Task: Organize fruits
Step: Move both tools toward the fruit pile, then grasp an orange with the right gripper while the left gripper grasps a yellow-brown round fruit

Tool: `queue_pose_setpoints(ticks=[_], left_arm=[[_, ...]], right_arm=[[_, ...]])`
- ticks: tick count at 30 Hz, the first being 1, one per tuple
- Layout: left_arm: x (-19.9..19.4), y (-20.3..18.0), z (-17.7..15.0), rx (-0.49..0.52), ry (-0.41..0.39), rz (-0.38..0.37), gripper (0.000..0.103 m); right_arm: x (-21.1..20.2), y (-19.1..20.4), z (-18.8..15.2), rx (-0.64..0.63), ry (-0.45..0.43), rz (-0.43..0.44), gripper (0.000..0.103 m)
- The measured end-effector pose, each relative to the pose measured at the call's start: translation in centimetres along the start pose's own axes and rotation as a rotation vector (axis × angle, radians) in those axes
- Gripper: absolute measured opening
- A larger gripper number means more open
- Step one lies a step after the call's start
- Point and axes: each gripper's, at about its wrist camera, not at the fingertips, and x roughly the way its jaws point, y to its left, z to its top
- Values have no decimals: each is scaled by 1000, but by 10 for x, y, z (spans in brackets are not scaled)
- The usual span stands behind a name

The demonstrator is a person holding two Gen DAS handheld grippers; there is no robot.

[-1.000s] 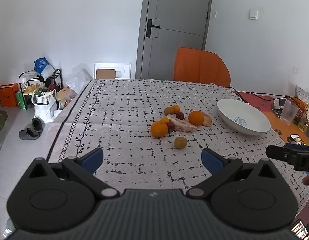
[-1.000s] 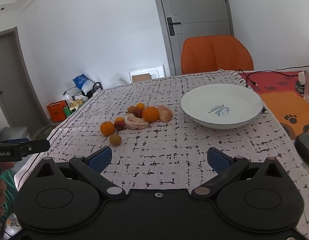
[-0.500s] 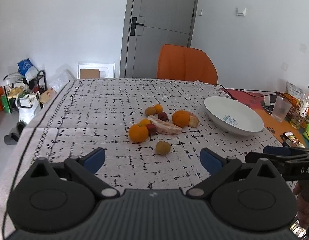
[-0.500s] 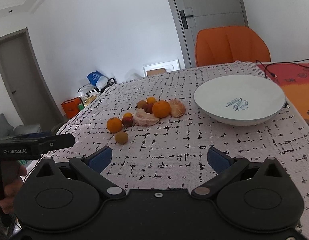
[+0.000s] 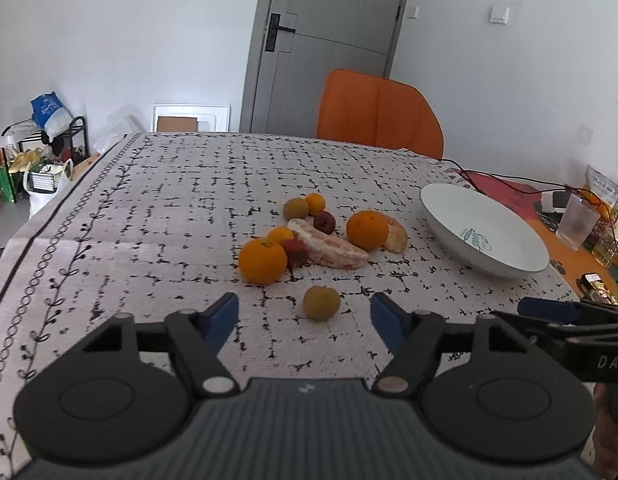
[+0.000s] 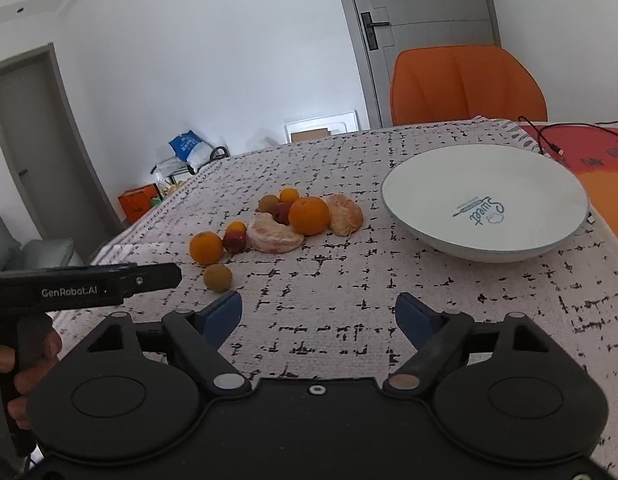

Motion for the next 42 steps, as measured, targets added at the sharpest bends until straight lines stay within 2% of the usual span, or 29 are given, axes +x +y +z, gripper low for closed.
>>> queue_pose_setpoints(ticks=[5,16,19,33,36,42], left_arm=[[15,-2,1,-7,18,-9,60],[42,-2,1,-13,52,-25,48],[54,0,-3,-23,74,-38,25],[34,17,22,-47,-27,-36,24],[32,21,28,-41,-40,-29,24],[30,32,35,-45,-58,-2,25]], right_arm=[[13,-1,0,-10,13,1,77],[35,-4,8,-15,24,10,69],[42,-3,11,-24,30,14,64],[73,7,30,-36,30,40,62],[79,10,34,-38,28,39,55],[91,12,43,-38,27,14,54]])
